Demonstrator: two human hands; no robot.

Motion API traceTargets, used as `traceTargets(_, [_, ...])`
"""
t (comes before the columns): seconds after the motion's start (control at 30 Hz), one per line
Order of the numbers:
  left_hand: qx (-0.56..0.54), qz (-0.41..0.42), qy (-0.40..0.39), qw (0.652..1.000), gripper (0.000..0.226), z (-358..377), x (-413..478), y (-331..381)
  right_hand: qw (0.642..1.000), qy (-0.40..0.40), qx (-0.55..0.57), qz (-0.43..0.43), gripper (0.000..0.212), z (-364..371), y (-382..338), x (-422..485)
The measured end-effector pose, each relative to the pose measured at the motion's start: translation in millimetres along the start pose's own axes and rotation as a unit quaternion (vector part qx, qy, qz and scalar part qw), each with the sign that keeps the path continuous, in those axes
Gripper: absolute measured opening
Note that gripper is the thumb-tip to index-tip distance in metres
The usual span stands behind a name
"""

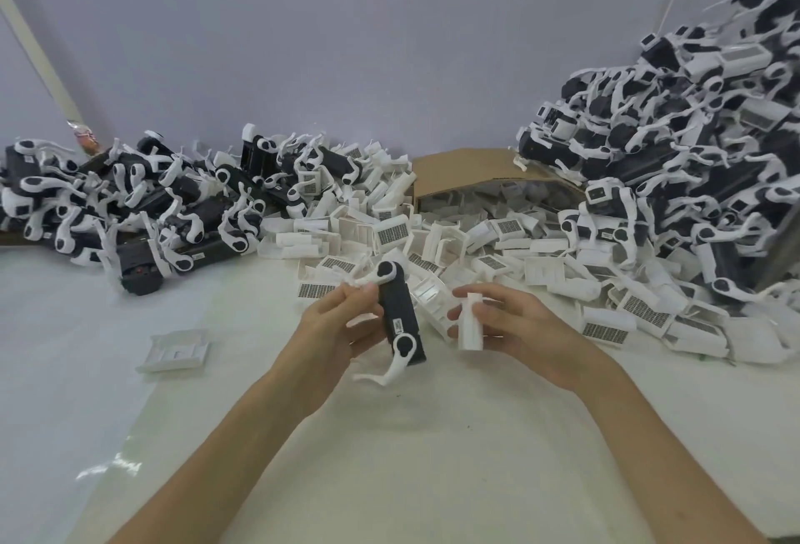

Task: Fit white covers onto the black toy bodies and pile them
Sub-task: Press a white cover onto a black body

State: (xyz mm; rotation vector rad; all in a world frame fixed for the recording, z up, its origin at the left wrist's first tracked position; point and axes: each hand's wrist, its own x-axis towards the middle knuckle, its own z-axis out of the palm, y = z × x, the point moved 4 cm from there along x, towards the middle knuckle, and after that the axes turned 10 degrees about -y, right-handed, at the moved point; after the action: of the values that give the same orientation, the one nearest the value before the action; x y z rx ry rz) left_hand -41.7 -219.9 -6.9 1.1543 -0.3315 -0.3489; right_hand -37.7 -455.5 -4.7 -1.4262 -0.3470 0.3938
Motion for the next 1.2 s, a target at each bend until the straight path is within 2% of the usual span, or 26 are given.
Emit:
traceTargets(0.13, [-0.046, -0.044, 0.016, 0.998, 0.028, 3, -1, -8, 0.999, 0.020, -0.038, 0.001, 0.042, 4, -2, 0])
traceTargets(0.2, [-0.055, -0.041, 0.015, 0.998, 0.028, 2, 0, -9, 0.998, 0.039, -0.054, -0.003, 0.041, 4, -4, 0])
traceTargets(0.27, [-0.050, -0.025, 0.012, 0.998, 0.024, 2, 0, -8, 0.999, 0.041, -0.019, -0.008, 0.038, 2, -5, 0])
traceTargets(0.33, [-0.038, -0.006, 0.012, 0.999, 0.024, 1, 1, -7, 1.000, 0.022, 0.016, -0.014, 0.031, 2, -6, 0])
traceTargets(0.47, [-0.031, 0.033, 0.012, 0.999, 0.039, 1, 2, -7, 0.998, -0.040, 0.047, -0.006, 0.021, 10, -4, -1])
traceTargets(0.57, [-0.043, 0.058, 0.013, 0.997, 0.040, 1, 2, -5, 0.997, -0.070, 0.014, 0.007, 0.034, 15, -2, -1])
traceTargets(0.7, [-0.049, 0.064, 0.018, 0.997, 0.040, 1, 1, -3, 0.998, -0.057, -0.033, 0.017, 0.047, 14, 3, 2])
traceTargets(0.77, [-0.056, 0.062, 0.019, 0.996, 0.047, 1, 1, -3, 0.999, -0.051, -0.013, 0.015, 0.043, 12, 5, 2])
traceTargets(0.9, [-0.055, 0.055, 0.010, 0.997, 0.053, 4, 1, -3, 0.999, -0.038, 0.011, 0.004, 0.018, 8, 4, 1])
traceTargets(1.03, [-0.061, 0.049, -0.002, 0.997, 0.056, 5, 1, -4, 0.999, -0.032, 0.023, 0.004, 0.010, 8, 2, 0])
traceTargets(1.2, [-0.054, 0.049, -0.008, 0.997, 0.063, 7, 0, -7, 0.993, -0.060, 0.103, 0.012, 0.018, 29, 8, 7])
